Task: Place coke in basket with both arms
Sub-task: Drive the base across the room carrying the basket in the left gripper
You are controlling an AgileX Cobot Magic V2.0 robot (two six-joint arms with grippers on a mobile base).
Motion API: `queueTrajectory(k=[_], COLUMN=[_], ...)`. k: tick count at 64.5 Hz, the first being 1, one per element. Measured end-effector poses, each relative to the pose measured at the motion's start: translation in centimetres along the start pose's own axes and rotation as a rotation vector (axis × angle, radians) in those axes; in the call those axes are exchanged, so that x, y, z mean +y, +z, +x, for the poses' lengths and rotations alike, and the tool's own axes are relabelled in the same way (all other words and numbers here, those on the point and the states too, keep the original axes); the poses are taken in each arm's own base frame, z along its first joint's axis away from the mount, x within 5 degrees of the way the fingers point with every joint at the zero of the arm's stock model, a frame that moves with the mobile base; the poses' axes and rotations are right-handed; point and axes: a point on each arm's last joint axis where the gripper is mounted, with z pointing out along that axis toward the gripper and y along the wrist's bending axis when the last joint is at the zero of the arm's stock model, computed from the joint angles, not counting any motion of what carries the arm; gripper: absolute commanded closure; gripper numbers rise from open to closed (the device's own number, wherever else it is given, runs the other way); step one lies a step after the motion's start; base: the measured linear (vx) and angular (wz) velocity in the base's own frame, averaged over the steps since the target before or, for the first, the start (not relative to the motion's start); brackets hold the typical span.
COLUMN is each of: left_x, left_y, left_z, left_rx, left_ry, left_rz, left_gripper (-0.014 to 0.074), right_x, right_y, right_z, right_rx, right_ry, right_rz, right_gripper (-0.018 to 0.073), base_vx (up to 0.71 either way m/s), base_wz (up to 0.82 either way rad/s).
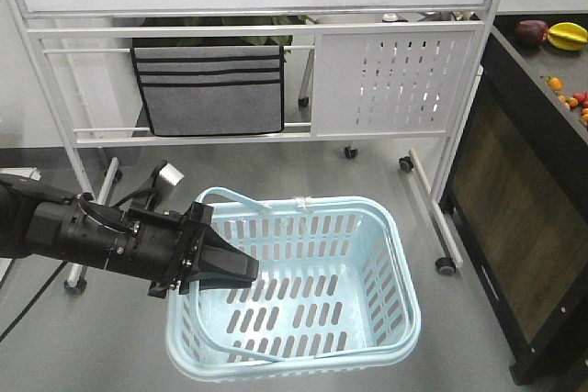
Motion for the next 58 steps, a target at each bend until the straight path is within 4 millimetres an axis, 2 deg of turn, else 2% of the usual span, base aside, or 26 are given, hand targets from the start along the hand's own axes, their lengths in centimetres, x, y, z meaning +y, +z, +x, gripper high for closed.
queueTrajectory(k=[34, 58], left_x=[0.00, -0.02], left_y=[0.00, 0.00], left_z=[0.00, -0.02], left_rx=[0.000, -0.003], left_ry=[0.000, -0.002], left_rz=[0.000, 0.003], left_gripper=[0.0602, 0.0602], right_x=[0.00, 0.00], right_y=[0.00, 0.00], right_z=[0.00, 0.00], right_rx=[0.000, 0.000], right_ry=[0.000, 0.000], right_rz=[0.000, 0.000], right_gripper=[0.0568, 0.0568], base_vx=[0.19, 0.20], base_wz=[0.06, 0.32])
